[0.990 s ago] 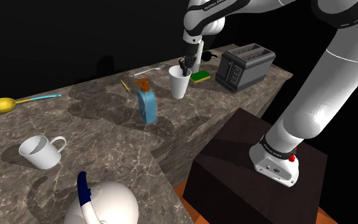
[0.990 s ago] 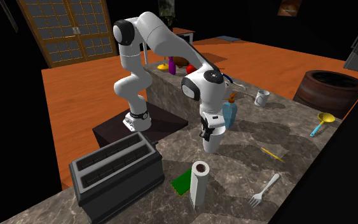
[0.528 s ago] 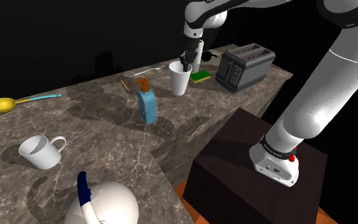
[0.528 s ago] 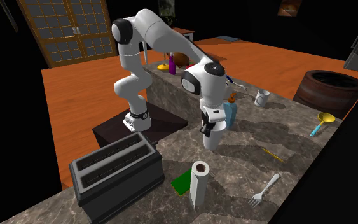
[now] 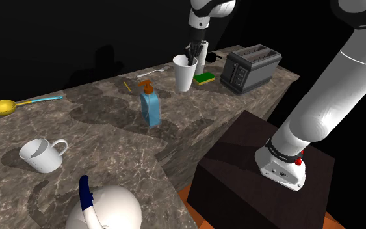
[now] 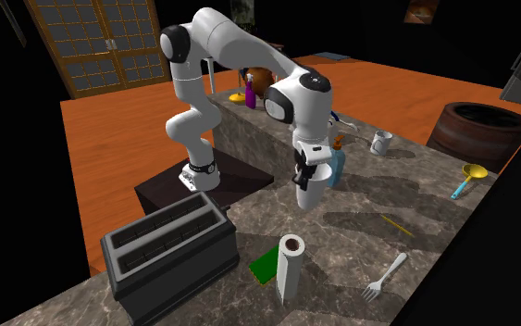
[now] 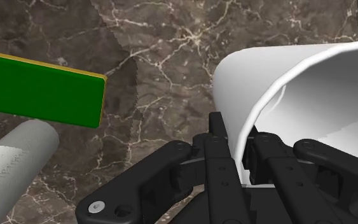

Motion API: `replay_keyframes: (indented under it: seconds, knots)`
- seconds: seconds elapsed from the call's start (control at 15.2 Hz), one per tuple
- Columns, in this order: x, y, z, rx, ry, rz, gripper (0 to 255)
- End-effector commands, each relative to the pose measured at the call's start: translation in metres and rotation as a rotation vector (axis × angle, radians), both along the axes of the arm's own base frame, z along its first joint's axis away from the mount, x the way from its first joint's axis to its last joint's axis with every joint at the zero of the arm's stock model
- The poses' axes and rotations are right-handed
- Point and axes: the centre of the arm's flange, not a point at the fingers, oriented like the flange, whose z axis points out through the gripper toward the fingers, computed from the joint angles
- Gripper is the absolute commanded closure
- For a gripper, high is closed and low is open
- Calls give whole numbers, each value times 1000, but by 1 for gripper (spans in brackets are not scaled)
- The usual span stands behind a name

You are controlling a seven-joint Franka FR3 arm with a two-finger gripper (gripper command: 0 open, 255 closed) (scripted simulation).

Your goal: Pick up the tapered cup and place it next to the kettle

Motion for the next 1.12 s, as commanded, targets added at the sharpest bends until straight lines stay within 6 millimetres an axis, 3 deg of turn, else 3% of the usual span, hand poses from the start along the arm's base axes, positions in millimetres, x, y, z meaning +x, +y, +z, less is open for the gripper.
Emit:
replay_keyframes:
  seconds: [0.0, 1.06]
  knots:
    - [0, 0, 11, 0, 0, 0, 255]
    - [0, 0, 95, 0, 0, 0, 255]
